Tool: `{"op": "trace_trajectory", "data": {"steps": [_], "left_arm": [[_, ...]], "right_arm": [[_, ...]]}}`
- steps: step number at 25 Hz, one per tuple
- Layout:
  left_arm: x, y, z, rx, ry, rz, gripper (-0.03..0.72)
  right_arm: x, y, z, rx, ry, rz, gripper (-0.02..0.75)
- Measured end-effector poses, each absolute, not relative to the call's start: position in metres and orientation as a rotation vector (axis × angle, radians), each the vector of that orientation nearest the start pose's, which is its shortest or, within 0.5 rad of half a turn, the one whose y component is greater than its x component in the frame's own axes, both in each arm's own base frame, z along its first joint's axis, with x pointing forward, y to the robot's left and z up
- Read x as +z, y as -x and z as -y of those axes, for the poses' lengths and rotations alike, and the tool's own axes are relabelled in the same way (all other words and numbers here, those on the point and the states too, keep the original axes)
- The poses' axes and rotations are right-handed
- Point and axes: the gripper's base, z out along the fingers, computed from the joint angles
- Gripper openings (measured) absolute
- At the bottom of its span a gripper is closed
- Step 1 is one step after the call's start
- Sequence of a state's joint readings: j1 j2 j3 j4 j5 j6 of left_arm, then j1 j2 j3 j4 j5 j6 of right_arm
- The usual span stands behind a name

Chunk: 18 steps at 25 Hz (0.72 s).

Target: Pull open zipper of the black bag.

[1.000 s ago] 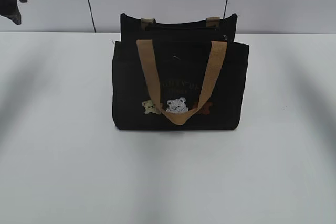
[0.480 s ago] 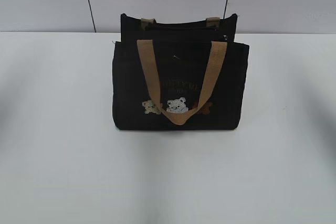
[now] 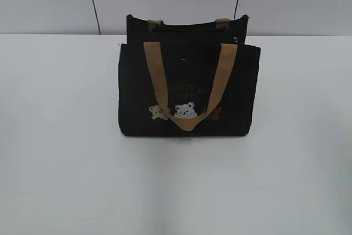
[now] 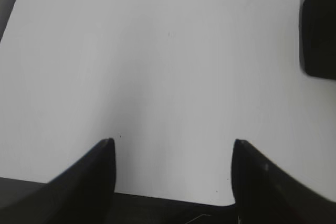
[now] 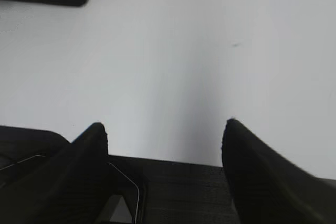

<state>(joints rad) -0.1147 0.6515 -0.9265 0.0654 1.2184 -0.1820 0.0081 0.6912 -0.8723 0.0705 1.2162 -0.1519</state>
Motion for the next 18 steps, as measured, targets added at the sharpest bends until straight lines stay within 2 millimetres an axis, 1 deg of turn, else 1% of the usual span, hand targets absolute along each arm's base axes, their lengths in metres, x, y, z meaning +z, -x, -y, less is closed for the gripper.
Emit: {"op": "trace_trajectory", "data": {"steps": [4,7,10,13,15,18], "left_arm": [[0.340,-0.044,0.000,-0.063,0.083,-2.355,0.514],[0.320,-0.019,-0.003,-0.071,0.075,-2.294,0.514],[0.303,0.001,-0.005,-0.084,0.070,-2.218,0.510],[0.294,0.019,-0.007,-0.099,0.059,-2.128,0.500],[0.291,0.024,-0.007,-0.098,0.045,-2.098,0.496],[0.288,0.022,-0.005,-0.093,-0.022,-2.094,0.494]], "right_arm": [[0.316,-0.054,-0.009,0.040,0.271,-2.449,0.515],[0.300,-0.022,-0.012,0.050,0.341,-2.326,0.515],[0.287,0.001,-0.014,0.038,0.375,-2.208,0.515],[0.279,0.016,-0.014,0.019,0.371,-2.104,0.515],[0.275,0.015,-0.014,0.017,0.368,-2.092,0.515],[0.269,0.009,-0.013,0.011,0.360,-2.088,0.515]]}}
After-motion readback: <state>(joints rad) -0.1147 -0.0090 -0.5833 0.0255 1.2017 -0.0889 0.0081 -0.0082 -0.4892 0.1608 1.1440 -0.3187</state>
